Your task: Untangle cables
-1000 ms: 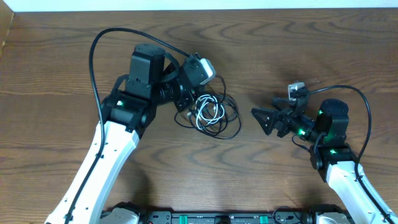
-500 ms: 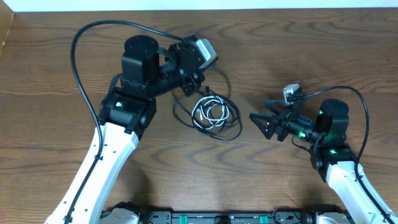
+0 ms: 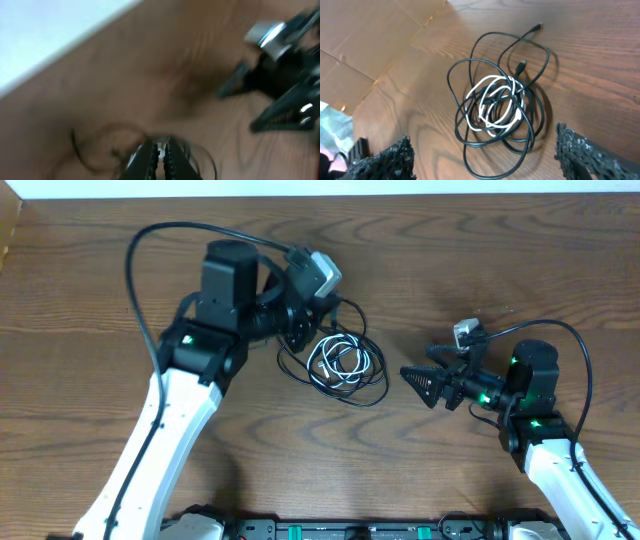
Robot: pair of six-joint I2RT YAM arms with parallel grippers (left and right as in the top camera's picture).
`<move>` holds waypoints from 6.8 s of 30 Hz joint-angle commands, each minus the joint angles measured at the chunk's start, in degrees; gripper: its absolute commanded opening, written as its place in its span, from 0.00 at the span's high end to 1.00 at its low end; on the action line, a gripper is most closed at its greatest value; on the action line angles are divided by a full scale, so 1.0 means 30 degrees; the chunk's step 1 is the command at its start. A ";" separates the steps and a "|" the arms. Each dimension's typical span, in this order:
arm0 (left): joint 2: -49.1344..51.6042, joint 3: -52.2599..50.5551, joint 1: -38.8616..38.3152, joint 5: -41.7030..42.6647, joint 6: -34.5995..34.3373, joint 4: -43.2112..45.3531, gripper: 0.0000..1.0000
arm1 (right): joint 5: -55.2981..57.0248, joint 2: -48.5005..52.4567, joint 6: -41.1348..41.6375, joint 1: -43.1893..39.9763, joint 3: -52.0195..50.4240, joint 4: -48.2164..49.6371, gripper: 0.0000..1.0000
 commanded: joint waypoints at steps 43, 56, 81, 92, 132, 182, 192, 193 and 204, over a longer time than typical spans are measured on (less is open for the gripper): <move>0.9690 0.0153 0.0051 -0.1472 0.0743 -0.0444 0.16 | 0.6156 1.0010 -0.1727 0.5836 0.0117 0.8663 0.22; 0.9690 0.0146 0.0051 -0.1537 0.0743 -0.0546 0.14 | 0.7482 1.0484 -0.0787 0.6776 0.0146 0.9056 0.99; 0.9690 0.0146 0.0058 -0.4619 0.0809 -0.0612 0.13 | 1.0098 1.0484 0.0423 0.8451 0.0146 0.9457 0.05; 0.9690 0.0146 0.0066 -0.5180 0.0809 -0.0605 0.13 | 1.2910 1.0732 0.0430 0.9959 0.0211 0.9610 0.73; 0.9690 -0.0109 -0.1217 -0.0452 0.3745 -0.0780 0.23 | 0.9588 -0.5144 0.1989 0.4102 0.0692 0.4707 0.99; 0.9690 -0.0109 -0.1902 -0.2324 0.6681 -0.1610 0.23 | 1.7901 0.3963 -0.5639 0.2273 0.0466 -0.6258 0.90; 0.9690 -0.0109 -0.1902 -0.2324 0.6681 -0.1610 0.23 | 1.6181 0.3118 -0.5574 0.2273 0.1443 -0.5668 0.99; 0.9690 -0.0109 -0.1902 -0.2324 0.6681 -0.1610 0.23 | 1.5766 0.2710 -0.5566 0.2273 0.1770 -0.5625 0.99; 0.9690 -0.0109 -0.1902 -0.2317 0.6674 -0.1610 0.23 | 1.2131 -0.1785 -0.4940 0.2273 0.6280 -0.5807 0.99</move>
